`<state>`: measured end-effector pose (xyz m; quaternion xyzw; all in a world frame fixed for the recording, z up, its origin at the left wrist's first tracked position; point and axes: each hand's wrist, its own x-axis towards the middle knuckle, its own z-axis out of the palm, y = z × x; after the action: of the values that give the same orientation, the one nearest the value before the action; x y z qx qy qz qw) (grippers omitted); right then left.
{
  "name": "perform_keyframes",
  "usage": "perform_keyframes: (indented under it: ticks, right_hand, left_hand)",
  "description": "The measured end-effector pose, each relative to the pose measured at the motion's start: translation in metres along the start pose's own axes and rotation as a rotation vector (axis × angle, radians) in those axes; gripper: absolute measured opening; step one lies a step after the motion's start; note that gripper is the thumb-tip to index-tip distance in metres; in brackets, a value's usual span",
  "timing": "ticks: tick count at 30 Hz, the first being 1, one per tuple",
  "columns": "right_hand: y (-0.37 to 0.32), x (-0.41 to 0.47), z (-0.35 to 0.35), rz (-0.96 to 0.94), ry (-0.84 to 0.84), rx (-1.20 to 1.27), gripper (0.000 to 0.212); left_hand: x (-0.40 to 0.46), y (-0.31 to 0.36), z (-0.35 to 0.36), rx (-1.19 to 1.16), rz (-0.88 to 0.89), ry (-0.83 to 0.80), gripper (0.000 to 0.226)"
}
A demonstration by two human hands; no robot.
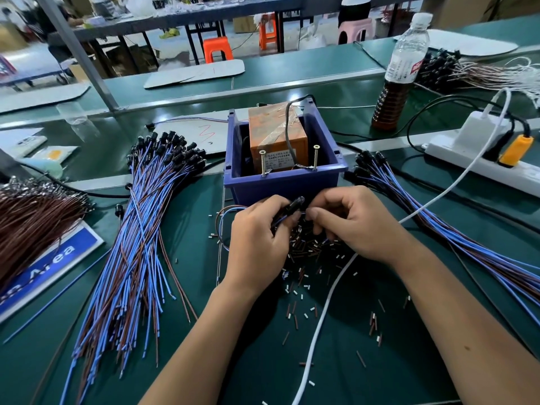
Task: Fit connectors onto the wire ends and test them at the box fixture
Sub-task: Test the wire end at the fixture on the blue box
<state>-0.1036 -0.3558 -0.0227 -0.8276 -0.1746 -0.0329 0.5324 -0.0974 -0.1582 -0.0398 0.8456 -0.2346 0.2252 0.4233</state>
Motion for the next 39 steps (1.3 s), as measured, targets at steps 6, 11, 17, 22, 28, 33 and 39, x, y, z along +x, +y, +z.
perform_keyframes:
  ticks: [6, 11, 17, 22, 28, 33, 39]
  right_hand:
    - [0.007, -0.001, -0.021, 0.030, 0.145, 0.107, 0.014]
    - [0.000, -0.001, 0.002, 0.025, 0.039, 0.158, 0.011]
    - [-0.009, -0.001, 0.036, -0.043, 0.202, 0.450, 0.007]
    - [-0.012, -0.001, 0.038, 0.002, 0.351, 0.533, 0.012]
    - [-0.014, -0.002, 0.040, 0.071, 0.316, 0.549, 0.017]
    - [-0.014, -0.002, 0.043, 0.042, 0.338, 0.666, 0.004]
    - [-0.019, -0.003, 0.040, -0.060, 0.400, 0.608, 0.003]
  left_hand:
    - [0.002, -0.008, -0.014, -0.045, 0.008, 0.179, 0.008]
    - [0.001, 0.003, -0.005, -0.212, -0.017, 0.170, 0.006]
    - [-0.003, 0.004, 0.000, -0.290, -0.067, 0.234, 0.011]
    - [-0.003, 0.009, 0.003, -0.236, -0.053, 0.207, 0.005]
    - [-0.004, 0.016, 0.004, -0.201, -0.046, 0.327, 0.007]
    - [-0.004, 0.019, 0.006, -0.162, -0.071, 0.298, 0.009]
    - [-0.004, 0.020, 0.001, -0.016, 0.044, 0.377, 0.004]
